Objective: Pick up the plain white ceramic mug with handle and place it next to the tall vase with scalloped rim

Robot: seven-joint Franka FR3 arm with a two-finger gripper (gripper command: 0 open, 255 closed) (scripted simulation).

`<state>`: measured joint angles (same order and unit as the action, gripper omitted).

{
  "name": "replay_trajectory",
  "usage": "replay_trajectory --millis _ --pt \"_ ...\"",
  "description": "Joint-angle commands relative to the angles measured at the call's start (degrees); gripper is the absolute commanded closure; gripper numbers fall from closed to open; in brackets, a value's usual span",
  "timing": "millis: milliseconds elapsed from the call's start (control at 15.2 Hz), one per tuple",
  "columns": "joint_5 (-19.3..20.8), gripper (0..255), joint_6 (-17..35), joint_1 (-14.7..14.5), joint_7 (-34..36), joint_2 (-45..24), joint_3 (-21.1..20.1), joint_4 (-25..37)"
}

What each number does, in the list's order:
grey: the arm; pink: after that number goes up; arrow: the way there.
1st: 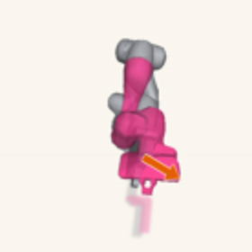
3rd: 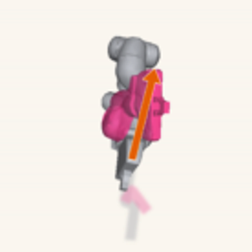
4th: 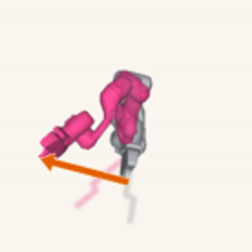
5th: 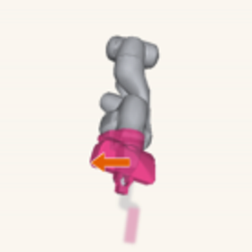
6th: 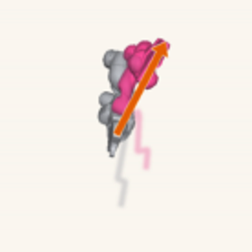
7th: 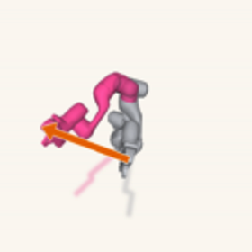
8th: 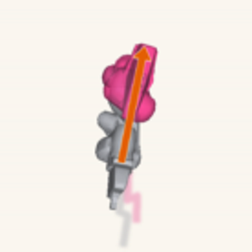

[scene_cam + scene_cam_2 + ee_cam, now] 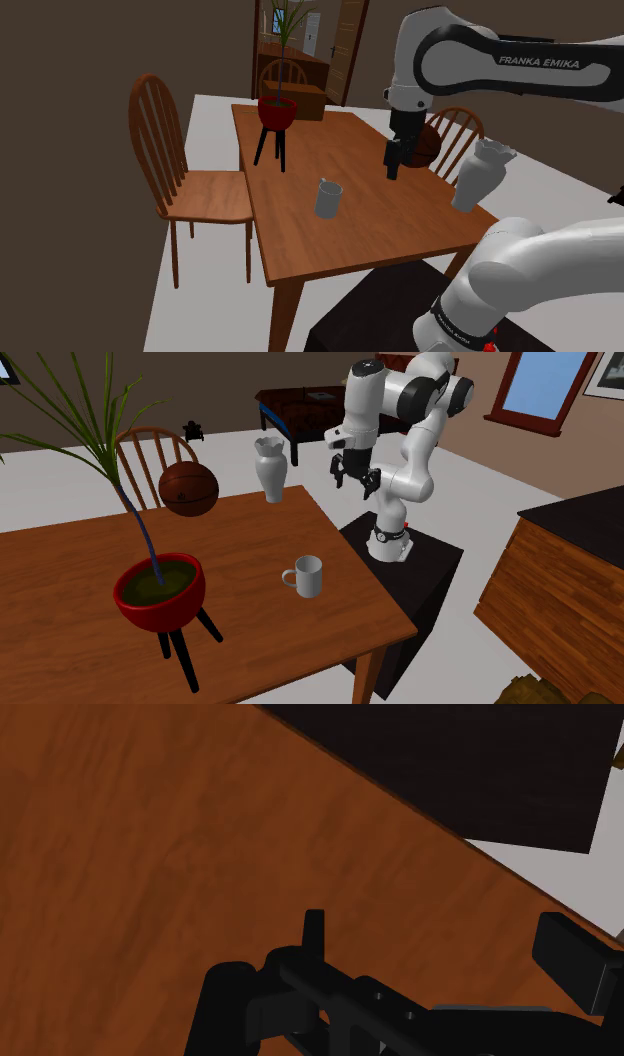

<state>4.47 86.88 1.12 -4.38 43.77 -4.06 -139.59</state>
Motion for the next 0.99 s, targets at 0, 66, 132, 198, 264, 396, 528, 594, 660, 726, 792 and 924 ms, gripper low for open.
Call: replay_trajectory --millis 0,66,132,198,264,396,528,594,660,726,792,924 --pt "0.0 0 0.0 0.0 0.0 0.0 0.0 0.0" --pt "0.03 0 2.55 -0.25 -0.84 -0.91 0.4 -0.94" --pt "0.04 0 5.11 -0.5 -1.67 -1.91 0.79 -1.79" --pt "0.03 0 7.67 -0.74 -2.51 -3.01 1.17 -2.56" --pt "0.01 0 10.24 -0.98 -3.36 -4.2 1.53 -3.24" --pt "-0.11 0 15.37 -1.49 -5.07 -6.86 2.22 -4.32" --pt "-0.3 0 20.44 -2.05 -6.81 -9.86 2.89 -5.04" --pt "-0.44 0 22.96 -2.34 -7.7 -11.47 3.2 -5.27" --pt "-0.62 0 25.44 -2.65 -8.6 -13.16 3.5 -5.4" --pt "-0.83 0 27.9 -2.96 -9.53 -14.91 3.79 -5.44" --pt "-1.08 0 30.31 -3.29 -10.47 -16.72 4.06 -5.38" --pt "-1.7 0 35.01 -4.0 -12.44 -20.5 4.58 -5.0"
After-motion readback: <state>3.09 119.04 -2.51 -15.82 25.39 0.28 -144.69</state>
